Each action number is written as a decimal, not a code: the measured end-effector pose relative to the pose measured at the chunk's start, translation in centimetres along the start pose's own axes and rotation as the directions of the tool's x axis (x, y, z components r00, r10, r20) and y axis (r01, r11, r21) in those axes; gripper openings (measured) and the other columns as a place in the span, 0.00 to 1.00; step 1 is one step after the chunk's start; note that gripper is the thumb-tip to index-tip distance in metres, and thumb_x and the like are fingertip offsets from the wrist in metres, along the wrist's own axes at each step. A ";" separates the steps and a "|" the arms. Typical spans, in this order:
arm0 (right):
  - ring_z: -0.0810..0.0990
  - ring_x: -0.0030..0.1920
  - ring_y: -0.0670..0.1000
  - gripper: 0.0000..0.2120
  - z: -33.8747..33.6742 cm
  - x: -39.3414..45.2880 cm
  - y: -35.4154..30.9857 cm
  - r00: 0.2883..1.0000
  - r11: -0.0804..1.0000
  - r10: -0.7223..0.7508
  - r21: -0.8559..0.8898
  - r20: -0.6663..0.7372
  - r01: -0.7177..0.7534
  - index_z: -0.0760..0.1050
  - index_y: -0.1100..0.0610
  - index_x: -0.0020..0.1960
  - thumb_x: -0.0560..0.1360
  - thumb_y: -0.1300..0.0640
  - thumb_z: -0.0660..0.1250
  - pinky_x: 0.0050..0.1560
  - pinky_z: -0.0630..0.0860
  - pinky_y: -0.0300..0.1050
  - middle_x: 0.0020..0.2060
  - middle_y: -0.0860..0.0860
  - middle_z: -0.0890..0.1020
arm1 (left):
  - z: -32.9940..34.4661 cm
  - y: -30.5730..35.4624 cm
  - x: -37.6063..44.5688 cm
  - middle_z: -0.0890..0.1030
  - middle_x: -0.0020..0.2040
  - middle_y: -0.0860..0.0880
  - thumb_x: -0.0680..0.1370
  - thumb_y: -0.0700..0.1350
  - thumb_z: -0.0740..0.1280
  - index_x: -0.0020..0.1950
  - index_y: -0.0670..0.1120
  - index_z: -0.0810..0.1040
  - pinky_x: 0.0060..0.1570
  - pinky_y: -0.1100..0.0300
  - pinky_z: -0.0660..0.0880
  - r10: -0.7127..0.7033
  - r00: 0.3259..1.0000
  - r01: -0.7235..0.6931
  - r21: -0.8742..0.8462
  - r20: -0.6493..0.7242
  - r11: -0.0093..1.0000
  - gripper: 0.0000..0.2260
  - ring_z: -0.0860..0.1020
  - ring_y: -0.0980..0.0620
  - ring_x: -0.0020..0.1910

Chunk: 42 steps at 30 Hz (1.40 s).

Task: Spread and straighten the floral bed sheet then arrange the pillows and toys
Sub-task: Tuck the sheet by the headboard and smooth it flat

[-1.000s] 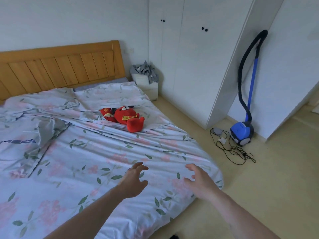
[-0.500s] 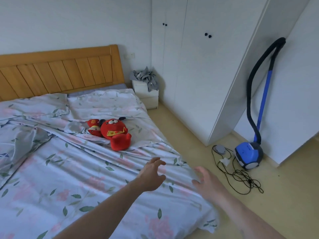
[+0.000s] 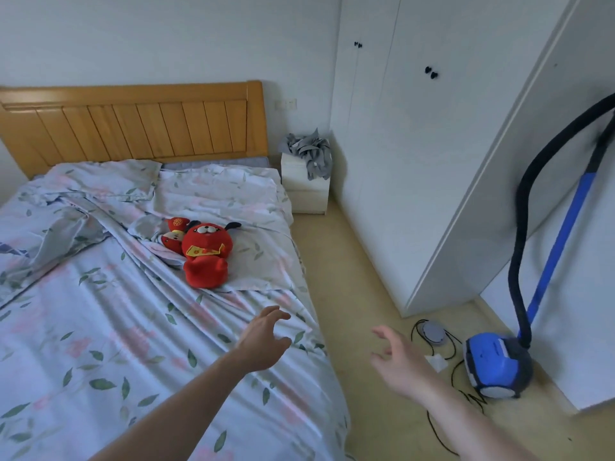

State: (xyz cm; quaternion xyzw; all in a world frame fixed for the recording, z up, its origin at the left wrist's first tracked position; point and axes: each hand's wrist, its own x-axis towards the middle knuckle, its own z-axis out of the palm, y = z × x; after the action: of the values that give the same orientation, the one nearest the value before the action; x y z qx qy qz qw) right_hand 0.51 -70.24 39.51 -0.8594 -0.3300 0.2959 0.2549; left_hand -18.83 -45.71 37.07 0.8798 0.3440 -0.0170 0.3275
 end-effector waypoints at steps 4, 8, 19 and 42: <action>0.74 0.55 0.36 0.24 -4.2 4.4 1.2 0.995 0.996 -0.085 -0.022 0.048 0.086 0.62 0.37 0.73 0.79 0.42 0.64 0.42 0.72 0.33 0.72 0.36 0.67 | 0.9 1.6 1.2 0.62 0.79 0.54 0.77 0.51 0.70 0.72 0.55 0.73 0.63 0.59 0.70 -0.089 0.995 0.089 -0.017 -0.038 0.996 0.23 0.78 0.59 0.44; 0.75 0.61 0.41 0.24 -6.8 9.0 1.9 0.982 0.985 -0.170 0.032 0.078 0.168 0.63 0.37 0.73 0.79 0.44 0.65 0.54 0.74 0.40 0.72 0.38 0.67 | 1.6 2.5 3.6 0.62 0.79 0.54 0.77 0.50 0.70 0.72 0.54 0.73 0.59 0.63 0.69 -0.171 0.982 0.169 -0.027 -0.086 0.985 0.23 0.78 0.60 0.44; 0.75 0.62 0.41 0.21 -17.6 24.3 6.1 0.946 0.967 -0.220 -0.074 0.239 0.244 0.64 0.38 0.72 0.80 0.45 0.65 0.55 0.74 0.39 0.69 0.36 0.68 | 6.3 9.9 19.3 0.62 0.78 0.57 0.78 0.50 0.69 0.72 0.54 0.72 0.52 0.65 0.75 -0.310 0.945 0.286 -0.189 -0.107 0.939 0.22 0.81 0.61 0.51; 0.76 0.56 0.43 0.18 -19.0 66.2 -11.2 0.690 0.873 -0.387 0.001 0.612 0.489 0.68 0.46 0.71 0.82 0.53 0.65 0.36 0.73 0.30 0.65 0.44 0.71 | -5.3 7.1 40.2 0.66 0.75 0.55 0.78 0.48 0.69 0.69 0.55 0.74 0.57 0.63 0.70 -0.774 0.558 0.602 -0.497 -0.298 0.625 0.20 0.74 0.58 0.56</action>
State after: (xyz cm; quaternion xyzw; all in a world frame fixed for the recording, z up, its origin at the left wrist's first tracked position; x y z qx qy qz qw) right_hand 48.89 -20.00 37.30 -0.6362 -0.6114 0.4520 0.1311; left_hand 15.21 -22.56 35.02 0.5730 0.7326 0.1352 0.3417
